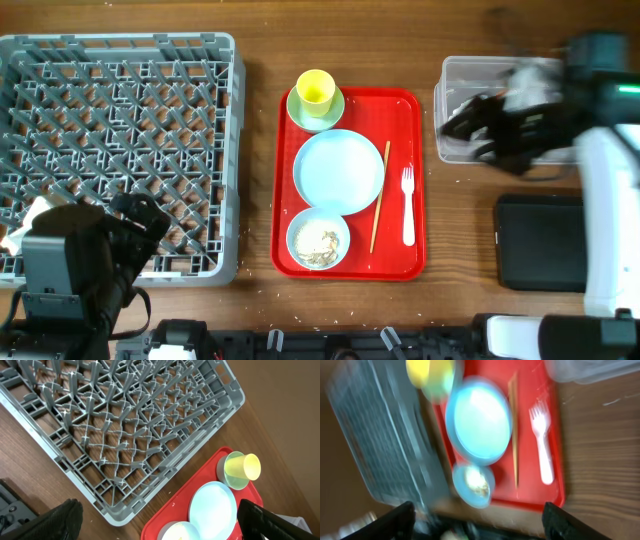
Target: Sort waste into correct bins and load items into the dishwasher rack
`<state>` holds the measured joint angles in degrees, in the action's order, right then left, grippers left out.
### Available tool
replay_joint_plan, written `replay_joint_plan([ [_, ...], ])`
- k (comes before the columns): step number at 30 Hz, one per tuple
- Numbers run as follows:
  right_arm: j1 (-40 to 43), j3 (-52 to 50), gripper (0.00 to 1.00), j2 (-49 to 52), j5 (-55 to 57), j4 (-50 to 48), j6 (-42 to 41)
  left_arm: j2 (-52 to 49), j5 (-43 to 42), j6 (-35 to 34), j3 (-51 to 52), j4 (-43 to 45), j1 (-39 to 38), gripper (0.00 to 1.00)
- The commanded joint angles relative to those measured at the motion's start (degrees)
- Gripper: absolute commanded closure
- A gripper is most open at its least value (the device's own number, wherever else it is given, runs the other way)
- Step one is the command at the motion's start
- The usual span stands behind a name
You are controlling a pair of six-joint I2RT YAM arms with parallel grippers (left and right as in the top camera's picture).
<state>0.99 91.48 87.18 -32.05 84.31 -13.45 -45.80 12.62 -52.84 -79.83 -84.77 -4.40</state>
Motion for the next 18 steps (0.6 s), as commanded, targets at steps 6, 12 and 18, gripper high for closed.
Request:
replay_joint_plan([
  [6, -46.6, -22.0, 0.19, 2.4, 17.2, -32.5, -24.1, 0.0, 1.1, 0.1, -0.5, 0.1, 0.3, 0.00],
  [12, -62.9, -22.9, 0.23, 9.4, 30.8, -38.7, -29.2, 0.0, 1.1, 0.1, -0.5, 0.1, 0.3, 0.00],
  [18, -67.1, -22.9, 0.59, 18.7, 35.9, -42.6, -28.9, 0.0, 1.1, 0.1, -0.5, 0.1, 0.3, 0.00],
])
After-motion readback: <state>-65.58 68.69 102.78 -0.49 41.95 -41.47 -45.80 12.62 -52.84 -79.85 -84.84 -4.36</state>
